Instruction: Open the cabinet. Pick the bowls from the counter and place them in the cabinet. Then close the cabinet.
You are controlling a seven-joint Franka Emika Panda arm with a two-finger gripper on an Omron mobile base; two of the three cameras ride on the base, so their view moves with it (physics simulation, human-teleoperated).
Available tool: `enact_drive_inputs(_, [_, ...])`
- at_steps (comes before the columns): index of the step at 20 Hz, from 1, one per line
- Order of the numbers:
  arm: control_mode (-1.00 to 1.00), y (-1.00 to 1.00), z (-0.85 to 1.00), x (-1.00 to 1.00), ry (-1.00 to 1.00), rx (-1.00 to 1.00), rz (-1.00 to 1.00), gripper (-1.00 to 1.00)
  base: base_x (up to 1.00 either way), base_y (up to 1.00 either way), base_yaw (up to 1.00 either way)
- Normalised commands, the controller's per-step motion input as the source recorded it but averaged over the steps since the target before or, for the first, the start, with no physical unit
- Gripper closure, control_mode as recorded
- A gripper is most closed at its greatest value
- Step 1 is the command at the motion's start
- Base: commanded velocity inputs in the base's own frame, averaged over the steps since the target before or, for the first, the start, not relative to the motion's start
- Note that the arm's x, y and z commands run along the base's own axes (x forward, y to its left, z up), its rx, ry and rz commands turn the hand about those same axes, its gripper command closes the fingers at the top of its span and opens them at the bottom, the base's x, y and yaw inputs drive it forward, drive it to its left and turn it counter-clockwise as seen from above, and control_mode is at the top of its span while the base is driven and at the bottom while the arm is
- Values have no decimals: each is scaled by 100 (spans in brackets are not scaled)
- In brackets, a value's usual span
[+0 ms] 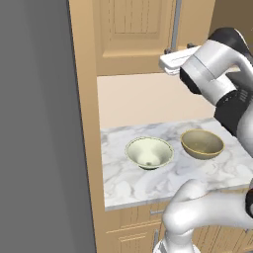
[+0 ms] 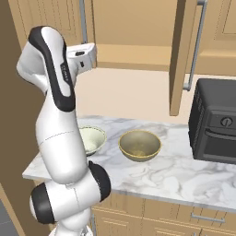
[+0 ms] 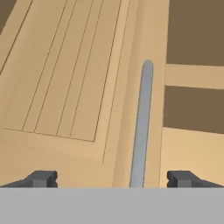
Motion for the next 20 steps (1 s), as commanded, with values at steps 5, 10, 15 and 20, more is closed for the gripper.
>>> enact_drive_inputs(5, [-100,-10,21,47,0,0,0,-100,0,0,0])
enact_drive_inputs(10, [-100,-13,6,41,0,3,0,-100,0,0,0])
enact_drive_inputs(15, [-100,-4,1,51,0,1,0,-100,0,0,0])
enact_drive_inputs(20, [-100,0,0,55,0,0,0,-100,0,0,0])
